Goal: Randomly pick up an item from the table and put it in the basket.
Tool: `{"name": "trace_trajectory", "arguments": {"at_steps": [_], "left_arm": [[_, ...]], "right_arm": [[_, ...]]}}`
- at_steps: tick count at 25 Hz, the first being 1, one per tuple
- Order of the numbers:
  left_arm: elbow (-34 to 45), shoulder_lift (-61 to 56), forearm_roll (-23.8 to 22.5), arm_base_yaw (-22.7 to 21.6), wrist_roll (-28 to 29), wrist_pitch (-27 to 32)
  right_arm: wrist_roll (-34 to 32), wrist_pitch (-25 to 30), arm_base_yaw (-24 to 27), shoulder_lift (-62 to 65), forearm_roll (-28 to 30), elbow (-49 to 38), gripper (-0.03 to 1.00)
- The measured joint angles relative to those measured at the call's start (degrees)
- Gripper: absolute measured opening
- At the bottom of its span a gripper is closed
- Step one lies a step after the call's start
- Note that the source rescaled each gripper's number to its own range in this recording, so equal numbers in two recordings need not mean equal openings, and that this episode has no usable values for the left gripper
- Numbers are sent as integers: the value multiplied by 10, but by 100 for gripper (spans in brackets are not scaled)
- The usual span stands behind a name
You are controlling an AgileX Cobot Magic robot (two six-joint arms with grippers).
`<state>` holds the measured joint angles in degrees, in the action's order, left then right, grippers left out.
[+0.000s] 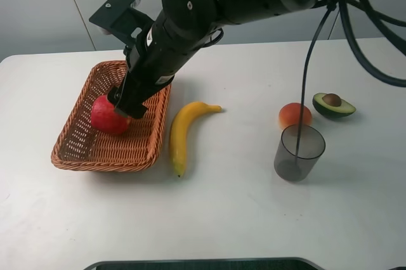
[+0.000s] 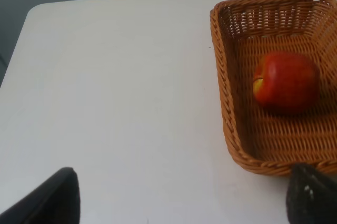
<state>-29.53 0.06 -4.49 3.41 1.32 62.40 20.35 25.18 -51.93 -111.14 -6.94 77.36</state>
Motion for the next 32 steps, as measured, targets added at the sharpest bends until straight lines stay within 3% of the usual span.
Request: {"name": "trace_trajectory", "arguments": {"at_steps": [6, 15, 25, 32], "left_arm": [[0, 0, 0, 0, 0, 0], [0, 0, 0, 0, 0, 0], [0, 0, 0, 0, 0, 0], [0, 0, 0, 0, 0, 0]], "right_arm": [[-82, 102, 53, 59, 2, 0, 100], [-203, 154, 192, 200, 18, -94, 100], [-211, 240, 400, 404, 19, -231, 100], [-203, 269, 471, 609, 41, -306, 100]]}}
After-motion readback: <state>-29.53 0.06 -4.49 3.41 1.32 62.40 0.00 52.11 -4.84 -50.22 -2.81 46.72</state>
